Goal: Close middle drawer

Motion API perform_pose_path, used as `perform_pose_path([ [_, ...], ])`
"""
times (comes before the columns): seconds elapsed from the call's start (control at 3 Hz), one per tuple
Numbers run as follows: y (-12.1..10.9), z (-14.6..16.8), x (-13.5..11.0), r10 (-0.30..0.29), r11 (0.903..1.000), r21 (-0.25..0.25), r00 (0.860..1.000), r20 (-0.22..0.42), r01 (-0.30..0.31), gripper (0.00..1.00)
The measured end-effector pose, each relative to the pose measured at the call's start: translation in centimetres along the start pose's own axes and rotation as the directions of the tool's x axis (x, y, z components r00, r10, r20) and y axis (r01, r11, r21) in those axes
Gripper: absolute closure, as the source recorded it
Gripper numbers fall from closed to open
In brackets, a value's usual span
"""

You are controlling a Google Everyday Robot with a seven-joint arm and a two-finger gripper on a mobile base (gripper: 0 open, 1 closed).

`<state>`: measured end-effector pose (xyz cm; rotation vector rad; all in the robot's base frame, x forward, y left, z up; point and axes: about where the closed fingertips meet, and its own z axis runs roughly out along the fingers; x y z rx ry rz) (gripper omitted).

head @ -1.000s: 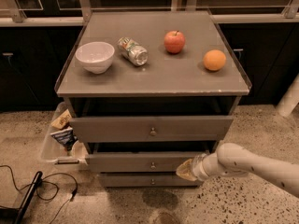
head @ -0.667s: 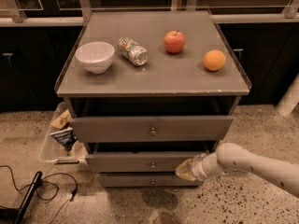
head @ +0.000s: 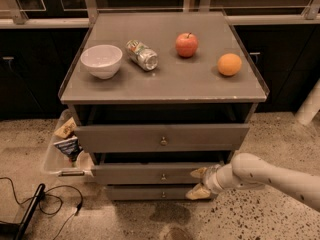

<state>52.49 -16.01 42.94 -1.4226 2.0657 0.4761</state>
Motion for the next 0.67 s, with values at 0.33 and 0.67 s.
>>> perform_pose_path([
  [0.33, 0.0, 0.0, 0.0, 0.0, 1.0, 0.0, 1.0, 0.0, 0.0, 0.0],
  [0.67, 0.0, 0.01, 0.0, 0.0, 1.0, 0.0, 1.0, 0.0, 0.0, 0.0],
])
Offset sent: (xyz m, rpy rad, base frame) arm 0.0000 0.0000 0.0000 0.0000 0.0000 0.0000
